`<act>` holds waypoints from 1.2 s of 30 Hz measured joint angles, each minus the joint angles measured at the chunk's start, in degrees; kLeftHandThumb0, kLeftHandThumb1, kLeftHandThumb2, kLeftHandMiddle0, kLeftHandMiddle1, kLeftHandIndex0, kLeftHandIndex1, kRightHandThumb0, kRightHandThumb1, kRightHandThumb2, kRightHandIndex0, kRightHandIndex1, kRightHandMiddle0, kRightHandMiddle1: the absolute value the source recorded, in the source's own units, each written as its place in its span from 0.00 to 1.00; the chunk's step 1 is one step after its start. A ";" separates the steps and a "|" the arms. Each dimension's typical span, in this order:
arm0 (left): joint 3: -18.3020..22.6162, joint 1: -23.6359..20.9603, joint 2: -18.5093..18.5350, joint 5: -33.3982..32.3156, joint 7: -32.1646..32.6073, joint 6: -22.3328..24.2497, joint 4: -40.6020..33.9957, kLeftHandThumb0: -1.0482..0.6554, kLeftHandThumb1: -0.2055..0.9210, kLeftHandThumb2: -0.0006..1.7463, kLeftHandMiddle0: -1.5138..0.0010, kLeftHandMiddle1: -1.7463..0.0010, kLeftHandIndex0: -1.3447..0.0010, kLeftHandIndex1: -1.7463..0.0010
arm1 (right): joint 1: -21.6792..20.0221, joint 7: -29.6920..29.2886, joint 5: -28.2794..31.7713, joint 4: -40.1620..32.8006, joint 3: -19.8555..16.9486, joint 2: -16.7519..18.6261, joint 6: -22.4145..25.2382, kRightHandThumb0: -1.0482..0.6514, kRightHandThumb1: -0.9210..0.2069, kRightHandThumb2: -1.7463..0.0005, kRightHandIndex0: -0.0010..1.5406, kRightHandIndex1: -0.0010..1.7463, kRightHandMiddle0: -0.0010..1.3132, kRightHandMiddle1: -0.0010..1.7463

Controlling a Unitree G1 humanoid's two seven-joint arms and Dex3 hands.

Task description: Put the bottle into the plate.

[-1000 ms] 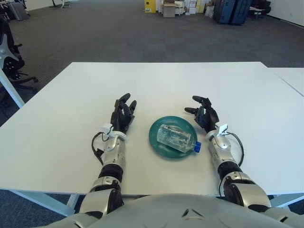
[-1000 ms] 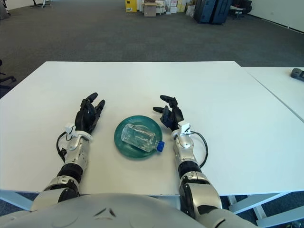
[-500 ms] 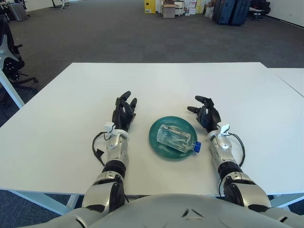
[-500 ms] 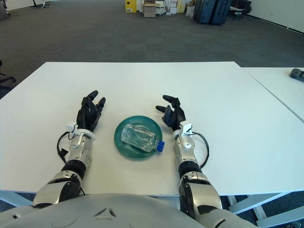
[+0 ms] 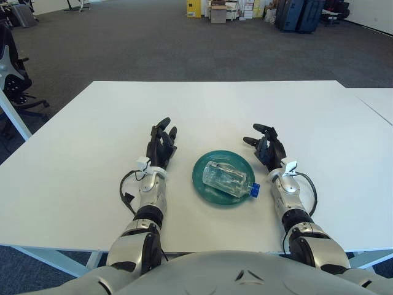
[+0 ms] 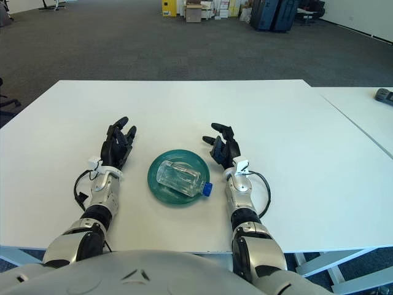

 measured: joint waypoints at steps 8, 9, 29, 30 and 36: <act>-0.81 -0.09 0.56 3.02 1.81 -1.53 0.64 0.10 1.00 0.56 0.74 0.97 1.00 0.55 | 0.00 0.04 0.00 0.00 0.00 -0.06 0.04 0.13 0.00 0.44 0.33 0.31 0.07 0.60; -0.88 -0.10 0.58 3.24 1.94 -1.62 0.71 0.10 1.00 0.56 0.74 0.97 1.00 0.55 | 0.00 0.04 0.00 0.00 0.00 -0.07 0.04 0.13 0.00 0.44 0.33 0.31 0.07 0.60; -2.93 -0.51 2.21 7.48 3.75 -4.14 2.86 0.11 1.00 0.54 0.74 0.98 1.00 0.56 | -0.01 1.18 0.05 0.06 -0.33 -0.03 0.12 0.13 0.00 0.44 0.34 0.31 0.07 0.60; -3.03 -0.51 2.27 7.62 3.84 -4.21 2.92 0.11 1.00 0.54 0.74 0.97 1.00 0.56 | -0.01 1.18 0.05 0.06 -0.34 -0.03 0.12 0.13 0.00 0.44 0.34 0.31 0.07 0.60; -3.19 -0.50 2.35 8.22 4.76 -4.24 3.14 0.11 1.00 0.54 0.73 0.97 1.00 0.55 | -0.02 1.18 0.04 0.07 -0.34 -0.04 0.12 0.14 0.00 0.44 0.33 0.31 0.05 0.60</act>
